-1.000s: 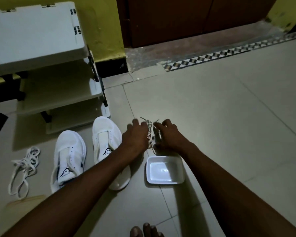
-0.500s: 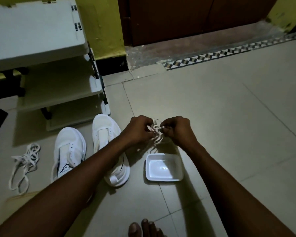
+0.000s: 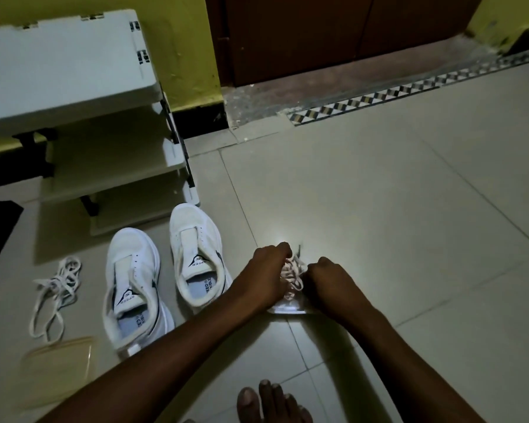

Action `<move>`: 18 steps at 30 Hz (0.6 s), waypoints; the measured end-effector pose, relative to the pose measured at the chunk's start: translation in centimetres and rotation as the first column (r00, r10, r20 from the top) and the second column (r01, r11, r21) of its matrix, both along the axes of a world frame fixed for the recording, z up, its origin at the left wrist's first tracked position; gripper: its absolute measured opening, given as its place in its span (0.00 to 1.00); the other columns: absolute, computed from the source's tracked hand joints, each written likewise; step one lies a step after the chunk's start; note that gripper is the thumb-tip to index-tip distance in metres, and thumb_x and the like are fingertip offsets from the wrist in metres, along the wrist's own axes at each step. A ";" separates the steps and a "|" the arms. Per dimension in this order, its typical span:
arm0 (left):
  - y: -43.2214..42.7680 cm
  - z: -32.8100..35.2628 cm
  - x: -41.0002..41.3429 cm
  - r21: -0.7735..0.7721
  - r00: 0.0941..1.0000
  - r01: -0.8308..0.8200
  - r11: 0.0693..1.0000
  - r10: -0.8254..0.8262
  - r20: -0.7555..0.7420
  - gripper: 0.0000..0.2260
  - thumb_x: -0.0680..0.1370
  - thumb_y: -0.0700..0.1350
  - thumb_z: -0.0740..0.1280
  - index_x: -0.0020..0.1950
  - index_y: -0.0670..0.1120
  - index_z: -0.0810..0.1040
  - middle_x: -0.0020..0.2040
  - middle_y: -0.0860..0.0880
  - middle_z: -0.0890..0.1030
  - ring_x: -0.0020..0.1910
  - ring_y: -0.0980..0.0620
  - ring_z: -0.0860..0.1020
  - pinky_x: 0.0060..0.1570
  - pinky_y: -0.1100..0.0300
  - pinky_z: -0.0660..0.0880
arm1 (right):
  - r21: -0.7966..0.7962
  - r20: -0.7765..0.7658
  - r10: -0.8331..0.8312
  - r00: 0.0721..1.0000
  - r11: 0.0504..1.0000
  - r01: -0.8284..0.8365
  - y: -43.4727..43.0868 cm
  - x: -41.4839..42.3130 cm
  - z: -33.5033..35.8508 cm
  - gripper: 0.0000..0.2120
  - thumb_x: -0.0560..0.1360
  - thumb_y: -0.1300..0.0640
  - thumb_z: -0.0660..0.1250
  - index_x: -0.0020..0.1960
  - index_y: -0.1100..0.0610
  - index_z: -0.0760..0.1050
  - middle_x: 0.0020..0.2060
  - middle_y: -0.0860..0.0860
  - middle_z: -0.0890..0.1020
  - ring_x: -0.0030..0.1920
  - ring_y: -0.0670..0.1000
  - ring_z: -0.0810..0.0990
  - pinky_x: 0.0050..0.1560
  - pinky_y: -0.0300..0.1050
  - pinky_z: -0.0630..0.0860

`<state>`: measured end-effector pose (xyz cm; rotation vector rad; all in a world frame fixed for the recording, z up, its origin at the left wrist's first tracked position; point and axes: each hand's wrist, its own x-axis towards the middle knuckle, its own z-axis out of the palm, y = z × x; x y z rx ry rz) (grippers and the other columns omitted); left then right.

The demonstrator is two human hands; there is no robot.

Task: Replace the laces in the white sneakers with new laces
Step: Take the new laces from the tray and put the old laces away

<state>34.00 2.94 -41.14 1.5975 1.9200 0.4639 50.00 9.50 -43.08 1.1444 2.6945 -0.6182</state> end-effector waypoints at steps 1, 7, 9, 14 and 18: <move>-0.2 0.0 0.2 0.013 1.000 0.006 1.000 -0.006 -0.017 0.16 0.74 0.39 0.70 0.61 0.45 0.75 0.55 0.45 0.79 0.56 0.46 0.76 0.53 0.53 0.74 | 0.004 0.009 0.038 0.999 0.999 -0.038 -0.1 -0.1 -0.1 0.04 0.72 0.62 0.65 0.39 0.59 0.76 0.37 0.56 0.79 0.45 0.56 0.74 0.41 0.50 0.72; -1.2 -1.1 2.3 -0.038 0.979 0.132 0.991 -0.136 -0.150 0.08 0.78 0.37 0.66 0.54 0.44 0.82 0.52 0.45 0.80 0.52 0.46 0.80 0.46 0.59 0.70 | -0.091 -0.342 -0.149 0.928 0.988 0.125 0.2 3.4 0.9 0.07 0.70 0.59 0.76 0.49 0.54 0.84 0.45 0.48 0.85 0.45 0.48 0.81 0.46 0.43 0.77; -1.7 -2.0 2.5 -0.019 0.976 0.161 0.987 -0.162 -0.142 0.08 0.79 0.38 0.64 0.54 0.45 0.81 0.53 0.45 0.81 0.53 0.46 0.80 0.51 0.54 0.76 | -0.054 -0.462 -0.237 0.855 0.969 0.239 0.9 3.6 0.8 0.06 0.73 0.58 0.75 0.49 0.54 0.83 0.44 0.47 0.84 0.43 0.45 0.81 0.45 0.40 0.77; -3.1 -2.6 1.9 0.116 0.958 0.205 0.972 -0.175 -0.228 0.12 0.83 0.43 0.60 0.65 0.46 0.76 0.64 0.48 0.75 0.63 0.48 0.74 0.54 0.60 0.70 | -0.283 -0.317 -0.347 0.883 0.923 0.261 3.7 0.8 -1.2 0.13 0.83 0.47 0.59 0.66 0.46 0.72 0.44 0.50 0.83 0.48 0.52 0.81 0.52 0.49 0.76; -4.2 -2.6 1.3 0.139 0.952 0.199 0.970 -0.158 -0.262 0.13 0.84 0.45 0.59 0.68 0.46 0.72 0.67 0.47 0.72 0.65 0.50 0.72 0.58 0.59 0.72 | -0.338 -0.179 -0.317 0.932 0.909 0.244 4.9 -1.6 -2.0 0.11 0.78 0.41 0.67 0.54 0.46 0.80 0.37 0.44 0.80 0.43 0.48 0.80 0.49 0.49 0.77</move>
